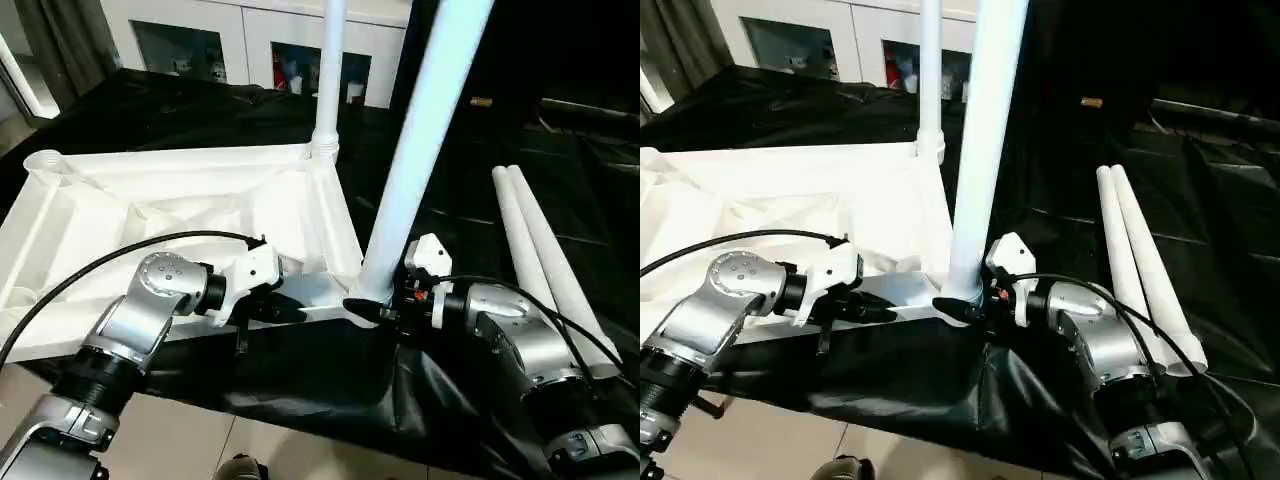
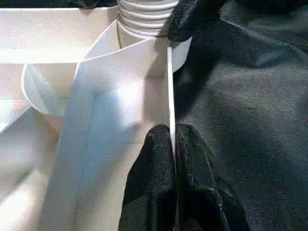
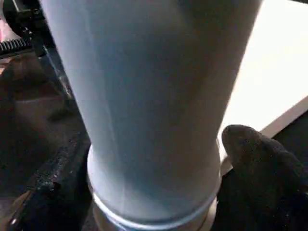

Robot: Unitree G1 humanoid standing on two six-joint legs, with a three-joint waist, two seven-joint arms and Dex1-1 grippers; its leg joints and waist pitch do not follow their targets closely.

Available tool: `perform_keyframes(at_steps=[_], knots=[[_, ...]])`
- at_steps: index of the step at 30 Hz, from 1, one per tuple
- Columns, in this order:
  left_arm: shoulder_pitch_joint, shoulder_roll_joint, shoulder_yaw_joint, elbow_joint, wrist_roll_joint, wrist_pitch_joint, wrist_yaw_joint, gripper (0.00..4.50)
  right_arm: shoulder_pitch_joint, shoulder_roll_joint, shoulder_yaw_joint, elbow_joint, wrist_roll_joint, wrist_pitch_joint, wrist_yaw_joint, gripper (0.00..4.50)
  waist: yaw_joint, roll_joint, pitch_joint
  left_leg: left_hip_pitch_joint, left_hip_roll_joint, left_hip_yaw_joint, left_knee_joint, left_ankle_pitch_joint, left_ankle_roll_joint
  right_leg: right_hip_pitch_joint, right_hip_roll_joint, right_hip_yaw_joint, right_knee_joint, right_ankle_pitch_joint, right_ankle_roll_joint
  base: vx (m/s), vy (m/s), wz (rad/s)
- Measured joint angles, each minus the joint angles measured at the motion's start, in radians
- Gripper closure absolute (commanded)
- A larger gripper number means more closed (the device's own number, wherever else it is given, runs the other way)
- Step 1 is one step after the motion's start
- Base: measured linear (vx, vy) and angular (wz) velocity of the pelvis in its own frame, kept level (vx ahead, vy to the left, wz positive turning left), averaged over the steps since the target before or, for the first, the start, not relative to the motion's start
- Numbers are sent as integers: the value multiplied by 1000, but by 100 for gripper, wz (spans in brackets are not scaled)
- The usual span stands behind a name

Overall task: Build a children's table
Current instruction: Rotate leg to tighten

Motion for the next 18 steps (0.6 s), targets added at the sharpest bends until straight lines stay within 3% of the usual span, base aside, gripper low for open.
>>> perform_keyframes(at_steps=[4,18], knots=[[2,4,0,0,0,0,1,450,-2,2,0,16,1,-10,5,35,-1,0,0,0,0,0,1,0,0,0,0,0,1,2,-1,0,0,0],[2,4,0,0,5,0,15,450,-4,32,-1,51,1,-46,5,149,-4,-1,-1,0,0,0,2,2,3,0,0,0,2,2,-1,0,0,0]])
